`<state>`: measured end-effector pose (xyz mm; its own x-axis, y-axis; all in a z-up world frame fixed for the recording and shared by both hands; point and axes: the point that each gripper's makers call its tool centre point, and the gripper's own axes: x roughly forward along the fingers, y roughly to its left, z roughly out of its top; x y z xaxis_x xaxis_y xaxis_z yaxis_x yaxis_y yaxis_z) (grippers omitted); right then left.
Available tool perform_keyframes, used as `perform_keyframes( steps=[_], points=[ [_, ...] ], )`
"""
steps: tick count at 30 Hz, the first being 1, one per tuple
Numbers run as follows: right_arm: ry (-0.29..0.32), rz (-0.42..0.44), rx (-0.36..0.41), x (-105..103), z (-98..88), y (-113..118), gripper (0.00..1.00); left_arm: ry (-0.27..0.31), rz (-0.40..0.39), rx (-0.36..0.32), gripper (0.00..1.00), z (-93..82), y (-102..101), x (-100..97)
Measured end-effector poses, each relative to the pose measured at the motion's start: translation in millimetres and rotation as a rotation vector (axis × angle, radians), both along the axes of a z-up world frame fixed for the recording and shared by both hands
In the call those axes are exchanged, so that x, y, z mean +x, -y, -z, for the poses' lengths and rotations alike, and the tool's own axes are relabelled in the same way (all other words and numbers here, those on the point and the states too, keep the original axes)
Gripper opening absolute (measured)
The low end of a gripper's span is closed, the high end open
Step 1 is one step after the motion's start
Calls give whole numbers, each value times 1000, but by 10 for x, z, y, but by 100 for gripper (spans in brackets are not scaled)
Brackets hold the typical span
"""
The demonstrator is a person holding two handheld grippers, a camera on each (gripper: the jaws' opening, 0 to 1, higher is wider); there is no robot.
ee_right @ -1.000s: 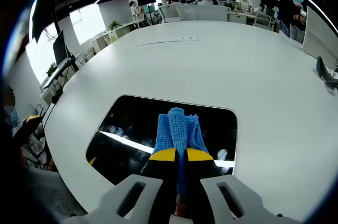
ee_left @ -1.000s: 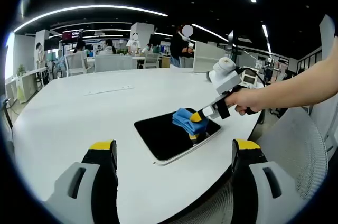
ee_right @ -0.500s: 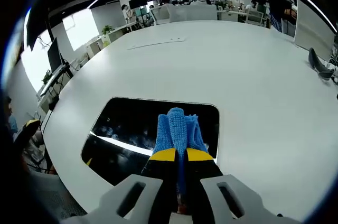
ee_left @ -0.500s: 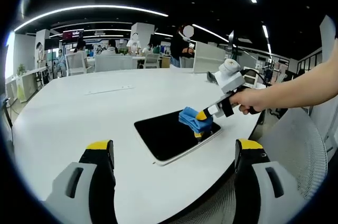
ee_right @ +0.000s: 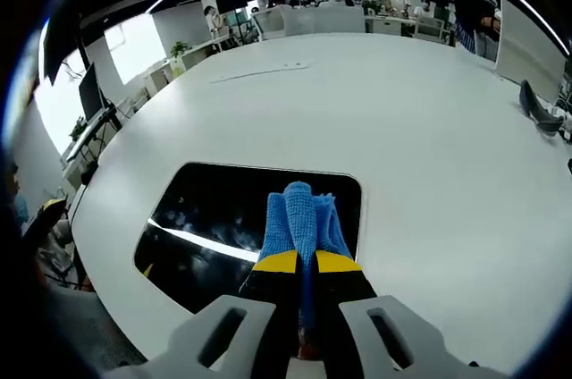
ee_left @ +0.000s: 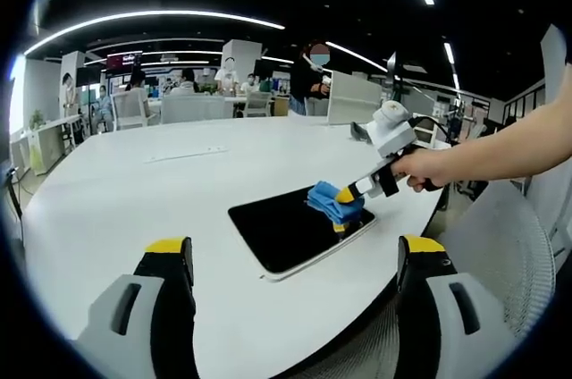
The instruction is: Wipe the mirror surface with the cleaning cloth until all visible marks leave the cleaned area.
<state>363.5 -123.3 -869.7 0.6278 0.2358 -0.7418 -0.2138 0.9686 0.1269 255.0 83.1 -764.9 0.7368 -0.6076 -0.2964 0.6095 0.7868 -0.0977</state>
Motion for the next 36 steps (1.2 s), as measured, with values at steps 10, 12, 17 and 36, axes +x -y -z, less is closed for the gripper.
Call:
perform_keyframes(
  steps=[10, 12, 17, 36],
  points=[
    [-6, -1, -3, -29, -1, 16, 0, 1, -4, -2, 93, -6, -5, -4],
    [-8, 1, -4, -31, 2, 36, 0, 1, -8, -3, 92, -7, -12, 0],
    [-1, 15, 4, -27, 5, 77, 0, -1, 1, 1, 92, 2, 3, -8],
    [0, 3, -30, -45, 1, 120, 0, 0, 1, 2, 91, 1, 6, -11]
  ],
)
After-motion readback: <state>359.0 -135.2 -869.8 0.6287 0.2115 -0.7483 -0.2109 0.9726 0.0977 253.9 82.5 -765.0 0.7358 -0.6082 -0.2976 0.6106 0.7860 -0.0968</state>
